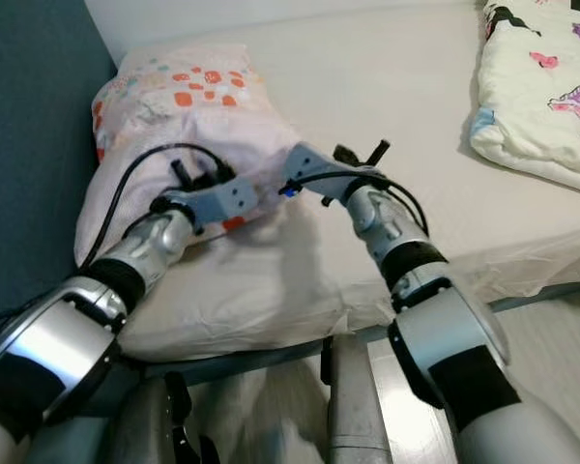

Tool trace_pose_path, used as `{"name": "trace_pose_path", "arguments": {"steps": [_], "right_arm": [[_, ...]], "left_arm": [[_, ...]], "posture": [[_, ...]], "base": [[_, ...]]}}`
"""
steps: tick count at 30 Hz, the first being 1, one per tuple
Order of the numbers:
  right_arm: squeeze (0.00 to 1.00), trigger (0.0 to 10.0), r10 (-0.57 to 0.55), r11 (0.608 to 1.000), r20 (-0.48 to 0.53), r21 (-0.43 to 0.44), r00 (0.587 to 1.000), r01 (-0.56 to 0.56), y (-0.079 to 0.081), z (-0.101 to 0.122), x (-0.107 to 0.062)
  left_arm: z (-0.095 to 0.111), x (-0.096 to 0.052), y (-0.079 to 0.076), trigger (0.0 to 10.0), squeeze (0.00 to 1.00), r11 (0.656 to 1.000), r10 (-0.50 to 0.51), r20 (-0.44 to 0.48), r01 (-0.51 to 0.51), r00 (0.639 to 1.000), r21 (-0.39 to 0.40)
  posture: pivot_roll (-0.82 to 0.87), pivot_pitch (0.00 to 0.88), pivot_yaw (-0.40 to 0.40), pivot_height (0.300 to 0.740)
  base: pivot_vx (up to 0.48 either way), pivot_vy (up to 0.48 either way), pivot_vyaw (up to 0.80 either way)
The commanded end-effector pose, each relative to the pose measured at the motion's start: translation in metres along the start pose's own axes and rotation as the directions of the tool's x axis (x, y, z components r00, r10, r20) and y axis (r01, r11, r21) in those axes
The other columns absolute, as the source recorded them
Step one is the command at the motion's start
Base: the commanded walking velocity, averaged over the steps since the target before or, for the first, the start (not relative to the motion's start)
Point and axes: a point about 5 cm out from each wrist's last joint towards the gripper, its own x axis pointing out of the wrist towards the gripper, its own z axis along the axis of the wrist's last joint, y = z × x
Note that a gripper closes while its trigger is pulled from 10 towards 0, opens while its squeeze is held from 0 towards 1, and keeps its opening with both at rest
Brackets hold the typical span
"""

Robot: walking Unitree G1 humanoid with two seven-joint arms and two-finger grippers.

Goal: Clean up the room

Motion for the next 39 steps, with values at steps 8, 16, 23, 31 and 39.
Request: {"name": "trace_pose_path", "arguments": {"steps": [8,16,23,31,39], "right_arm": [[0.00,10.0,0.027,0.928,0.114,0.367,0.993,-0.068,0.051,0.010,-0.015],[0.00,10.0,-0.086,0.814,0.100,0.580,0.991,0.012,0.066,-0.012,-0.041],[0.00,10.0,-0.116,0.745,0.143,0.668,0.983,-0.009,0.078,-0.025,-0.083],[0.00,10.0,-0.012,0.644,0.337,0.723,0.941,-0.250,0.087,0.000,-0.126],[0.00,10.0,0.229,0.560,0.488,0.642,0.843,-0.524,0.099,0.023,-0.149]], "left_arm": [[-0.063,-0.037,-0.046,0.0,0.00,0.930,-0.259,-0.089,0.223,0.962,-0.294],[-0.076,-0.059,-0.034,0.0,0.00,0.652,-0.195,0.204,0.282,0.959,-0.704],[-0.062,-0.102,-0.038,0.0,0.00,0.452,-0.251,0.500,0.557,0.829,-0.697],[-0.035,-0.136,-0.065,0.0,0.00,0.264,-0.346,0.690,0.771,0.636,-0.579],[-0.010,-0.135,-0.098,0.0,0.00,0.254,-0.441,0.694,0.821,0.569,-0.511]], "posture": [[-0.15,0.350,-0.023,0.578],[-0.09,0.326,-0.041,0.578],[-0.07,0.318,-0.030,0.578],[-0.08,0.322,-0.015,0.578],[-0.10,0.328,-0.015,0.578]], "base": [[0.000,0.000,0.00],[0.000,0.000,0.00],[0.000,0.000,0.00],[0.000,0.000,0.00],[0.000,0.000,0.00]]}}
